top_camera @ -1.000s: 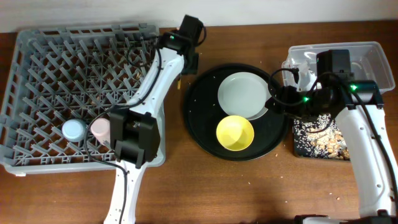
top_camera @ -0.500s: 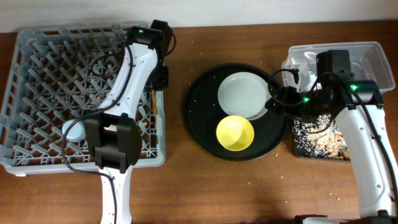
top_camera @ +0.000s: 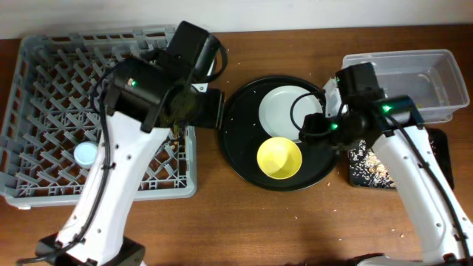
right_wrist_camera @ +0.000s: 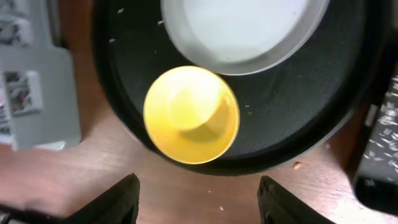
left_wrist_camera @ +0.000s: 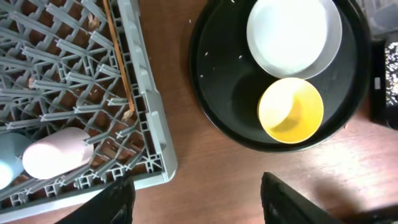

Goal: Sort waste into correct bins and load items into the dishwasher rack
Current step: 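Grasp the yellow bowl on the round tray with the left gripper, then place the yellow bowl into the dish rack with the left gripper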

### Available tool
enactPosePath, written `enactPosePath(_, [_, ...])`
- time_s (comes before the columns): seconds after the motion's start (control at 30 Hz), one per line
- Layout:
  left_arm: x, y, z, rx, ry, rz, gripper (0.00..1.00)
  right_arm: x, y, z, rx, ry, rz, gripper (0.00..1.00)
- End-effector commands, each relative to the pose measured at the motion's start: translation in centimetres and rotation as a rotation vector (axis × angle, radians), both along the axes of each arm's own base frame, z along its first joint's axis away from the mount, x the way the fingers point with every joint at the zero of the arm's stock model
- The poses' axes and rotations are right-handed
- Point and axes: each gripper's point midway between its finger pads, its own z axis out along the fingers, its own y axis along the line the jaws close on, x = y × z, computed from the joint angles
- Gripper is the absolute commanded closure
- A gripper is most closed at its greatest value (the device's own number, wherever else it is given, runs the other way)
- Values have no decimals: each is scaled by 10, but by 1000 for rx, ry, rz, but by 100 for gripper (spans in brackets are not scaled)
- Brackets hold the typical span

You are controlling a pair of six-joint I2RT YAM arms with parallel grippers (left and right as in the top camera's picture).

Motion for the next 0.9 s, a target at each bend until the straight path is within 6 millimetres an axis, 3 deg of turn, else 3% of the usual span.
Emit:
enactPosePath(0.0, [0,-23,-50,-56,114,-63,36,13,-45,2,-54,-13,-213,35])
enactPosePath(0.03, [0,-50,-83,-155,175,-139,35,14,-68,2,-22,10,-308,35])
enactPosePath(0.07, [0,-73,-126,-255,220,-185,35,13,-79,4,47,27,-355,35])
enactPosePath(0.13, [4,-80,-202,-288,234,-171,37,13,-86,4,39,22,-354,34])
enactPosePath(0.2, [1,-88,-245,-327,263,-142,44,13,-86,4,39,23,-355,34])
enactPosePath(0.27, [0,-120,-263,-373,256,-224,44,13,-86,3,38,23,-352,34])
enactPosePath(0.3, [-2,-129,-262,-377,240,-248,44,13,-86,3,38,24,-351,34])
enactPosePath(0.37, [-7,-138,-262,-365,228,-267,47,13,-86,3,33,21,-337,34])
enactPosePath(0.4, [-5,-131,-274,-265,199,-245,49,13,-86,3,33,22,-337,34])
enactPosePath(0.53, [-6,-131,-285,-244,212,-215,78,12,-86,2,34,22,-338,34])
enactPosePath(0.57, [-5,-129,-285,-241,213,-190,91,13,-86,2,34,22,-338,34])
enactPosePath(0.63, [-3,-126,-290,-234,227,-140,100,13,-86,2,33,22,-338,34])
enactPosePath(0.7, [9,-120,-267,-247,209,-115,100,12,-86,2,34,22,-338,34])
enactPosePath(0.73, [19,-110,-241,-256,192,-87,100,12,-86,2,34,22,-338,34])
enactPosePath(0.77, [42,-72,-180,-226,101,10,100,12,-86,2,34,22,-338,34])
enactPosePath(0.8, [52,-43,-151,-183,36,73,100,12,-86,2,33,22,-338,34])
enactPosePath(0.83, [64,31,-95,-41,-122,229,100,13,-86,2,34,22,-338,34])
enactPosePath(0.87, [65,82,-68,90,-221,356,100,13,-86,2,33,22,-338,34])
